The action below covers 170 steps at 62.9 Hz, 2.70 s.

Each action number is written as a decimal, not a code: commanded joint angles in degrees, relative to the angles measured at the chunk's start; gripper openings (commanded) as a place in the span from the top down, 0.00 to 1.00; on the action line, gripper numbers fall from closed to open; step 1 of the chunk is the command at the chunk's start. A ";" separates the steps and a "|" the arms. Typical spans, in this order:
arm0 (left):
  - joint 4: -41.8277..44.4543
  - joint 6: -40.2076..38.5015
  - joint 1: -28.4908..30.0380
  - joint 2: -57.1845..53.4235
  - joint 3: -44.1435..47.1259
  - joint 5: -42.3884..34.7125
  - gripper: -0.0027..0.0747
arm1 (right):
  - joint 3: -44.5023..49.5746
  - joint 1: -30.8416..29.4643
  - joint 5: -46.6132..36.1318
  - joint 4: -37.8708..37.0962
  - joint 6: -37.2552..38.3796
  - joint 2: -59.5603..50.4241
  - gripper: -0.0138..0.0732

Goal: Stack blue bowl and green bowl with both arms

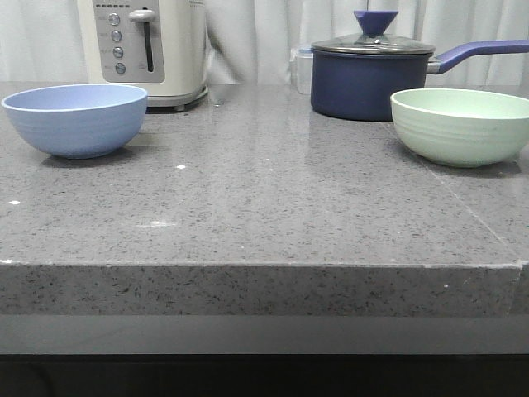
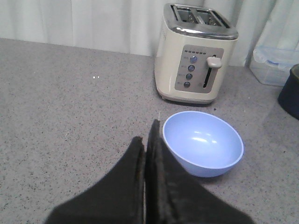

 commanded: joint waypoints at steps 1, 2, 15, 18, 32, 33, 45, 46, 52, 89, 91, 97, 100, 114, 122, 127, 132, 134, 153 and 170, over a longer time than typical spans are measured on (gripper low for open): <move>-0.18 0.06 0.15 2.43 -1.51 -4.18 0.99 | -2.00 0.03 -3.26 -0.55 0.13 2.73 0.91; -0.18 0.06 0.15 2.77 -1.51 -4.08 0.99 | -2.00 0.03 -3.03 -0.55 0.13 3.04 0.91; 0.17 0.06 0.15 6.52 -1.51 -3.55 0.99 | -2.00 0.03 0.12 -0.55 -0.61 7.49 0.90; 0.66 0.11 0.15 7.10 -1.51 -3.37 0.95 | -2.00 0.03 0.50 -0.55 -0.78 8.32 0.86; 0.66 0.35 0.15 8.13 -1.51 -3.15 0.37 | -2.00 0.03 0.95 -0.55 -0.78 10.80 0.30; 0.66 0.35 0.15 8.13 -1.51 -3.15 0.35 | -2.00 0.03 0.95 -0.55 -0.78 10.91 0.27; 0.66 1.21 0.15 8.13 -1.51 -3.03 0.31 | -2.00 0.03 1.34 0.23 -0.78 11.89 0.14; 0.66 1.35 0.15 8.13 -1.51 -3.03 0.31 | -2.00 0.03 1.34 0.36 -0.78 11.89 0.14; -0.38 1.35 -1.89 8.13 -1.51 -3.03 0.33 | -2.41 0.03 1.28 0.64 -0.78 11.89 0.14; -0.03 4.64 -18.80 8.13 -1.51 -2.93 0.36 | -27.98 -4.83 18.71 3.30 -0.78 34.37 0.14; -0.03 4.64 -18.80 8.13 -1.51 -2.93 0.36 | -29.54 -5.52 19.93 3.99 -0.78 36.10 0.14; -0.03 4.64 -18.80 8.13 -1.51 -2.93 0.36 | -34.34 -7.13 23.65 7.11 -1.60 42.11 0.14; -0.03 4.64 -18.80 8.13 -1.51 -2.93 0.36 | -36.35 -7.20 24.98 9.02 -3.01 44.95 0.14; -0.03 4.64 -18.80 8.13 -1.51 -2.93 0.36 | -42.63 -7.26 25.45 14.16 -5.29 56.09 0.18; -0.03 4.64 -18.80 8.13 -1.51 -2.93 0.36 | -44.46 -7.26 24.30 15.31 -5.29 61.00 0.28; -0.03 4.64 -18.80 8.13 -1.51 -2.93 0.36 | -44.57 -7.26 23.12 15.69 -5.35 63.48 0.32; -0.03 4.64 -18.80 8.13 -1.51 -2.93 0.36 | -44.57 -7.05 22.55 15.77 -5.80 65.23 0.35; -0.03 4.64 -18.80 8.13 -1.51 -2.93 0.36 | -44.57 -6.99 22.28 15.77 -6.13 65.88 0.36; -0.03 4.64 -18.80 8.13 -1.51 -2.93 0.36 | -44.57 -6.99 21.74 16.14 -7.20 67.38 0.62; -0.03 4.64 -18.80 8.13 -1.51 -2.93 0.36 | -44.57 -6.99 22.51 16.14 -8.76 67.10 0.81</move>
